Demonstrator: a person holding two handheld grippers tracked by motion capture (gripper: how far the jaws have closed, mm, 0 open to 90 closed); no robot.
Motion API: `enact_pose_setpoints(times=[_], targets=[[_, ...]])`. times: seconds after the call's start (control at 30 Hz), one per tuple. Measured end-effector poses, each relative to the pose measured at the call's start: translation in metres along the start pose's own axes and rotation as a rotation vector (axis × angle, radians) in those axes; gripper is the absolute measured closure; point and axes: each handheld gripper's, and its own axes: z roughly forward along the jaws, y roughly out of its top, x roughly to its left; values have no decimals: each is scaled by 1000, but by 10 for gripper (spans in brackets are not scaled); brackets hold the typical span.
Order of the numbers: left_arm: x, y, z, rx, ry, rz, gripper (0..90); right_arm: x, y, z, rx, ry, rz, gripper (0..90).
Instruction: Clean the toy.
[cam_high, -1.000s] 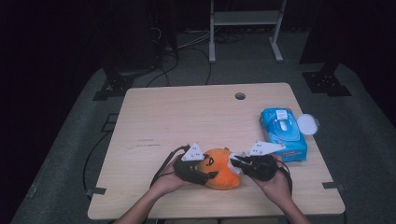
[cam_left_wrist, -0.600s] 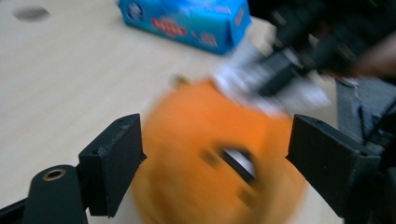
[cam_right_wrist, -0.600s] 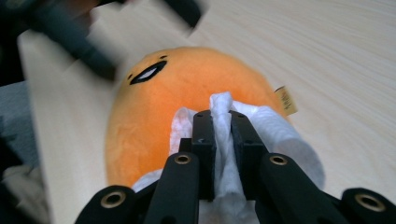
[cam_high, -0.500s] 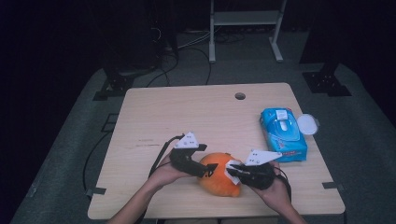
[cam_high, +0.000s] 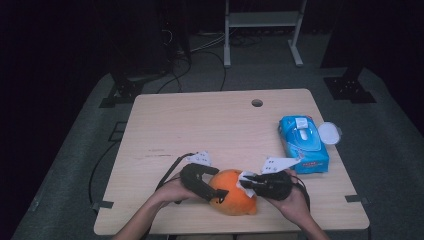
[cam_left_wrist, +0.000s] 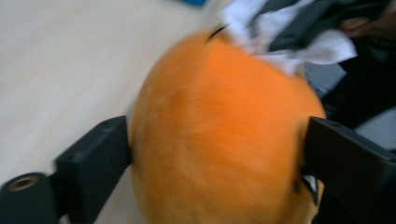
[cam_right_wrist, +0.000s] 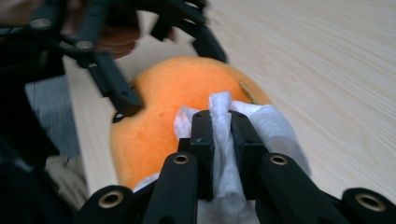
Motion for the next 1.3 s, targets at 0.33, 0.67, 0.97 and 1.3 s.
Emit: enact_pose_setpoints(times=[0.33, 0.67, 0.97, 1.3], targets=[[3, 10, 1, -180, 42, 101, 353, -6, 7, -15, -47, -88, 7, 815], [-2, 12, 17, -168, 169, 300, 344, -20, 23, -9, -100, -127, -6, 817], [-1, 3, 13, -169, 151, 296, 328, -28, 11, -20, -105, -147, 42, 813], [-3, -1, 13, -174, 148, 327, 320, -35, 3, -21, -132, -111, 72, 814]])
